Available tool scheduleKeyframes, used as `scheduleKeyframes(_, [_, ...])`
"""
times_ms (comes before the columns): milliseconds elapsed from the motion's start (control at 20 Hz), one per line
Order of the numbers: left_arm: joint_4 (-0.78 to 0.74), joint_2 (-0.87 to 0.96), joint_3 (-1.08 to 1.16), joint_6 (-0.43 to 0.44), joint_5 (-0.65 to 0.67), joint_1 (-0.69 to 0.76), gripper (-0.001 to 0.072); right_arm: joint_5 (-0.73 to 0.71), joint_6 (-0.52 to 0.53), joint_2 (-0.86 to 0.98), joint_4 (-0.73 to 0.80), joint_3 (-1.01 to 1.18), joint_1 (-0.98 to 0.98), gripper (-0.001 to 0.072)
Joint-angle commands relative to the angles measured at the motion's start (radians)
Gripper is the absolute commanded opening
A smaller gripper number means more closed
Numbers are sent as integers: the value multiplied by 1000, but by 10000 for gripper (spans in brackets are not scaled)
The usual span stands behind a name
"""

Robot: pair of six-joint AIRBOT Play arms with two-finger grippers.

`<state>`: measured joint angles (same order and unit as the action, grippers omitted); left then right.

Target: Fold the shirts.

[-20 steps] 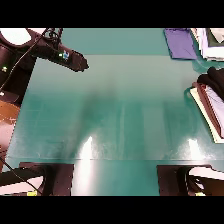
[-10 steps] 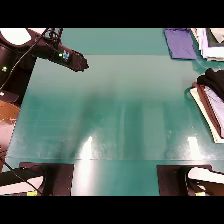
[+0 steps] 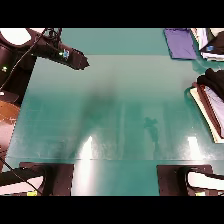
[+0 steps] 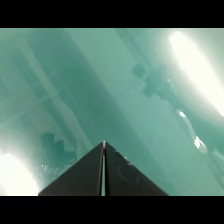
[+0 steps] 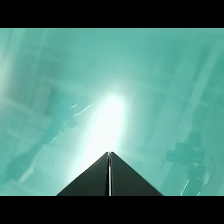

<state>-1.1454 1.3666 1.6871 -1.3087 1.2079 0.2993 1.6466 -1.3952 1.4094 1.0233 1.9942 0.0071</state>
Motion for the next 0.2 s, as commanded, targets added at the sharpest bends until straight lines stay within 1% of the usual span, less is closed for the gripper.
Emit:
scheduleKeyframes(0, [0,0,0,0,-16,0,31,-5,10,1,-2,0,74,22])
scheduleKeyframes(150, [0,0,0,0,-16,0,31,4,9,1,-3,0,71,22])
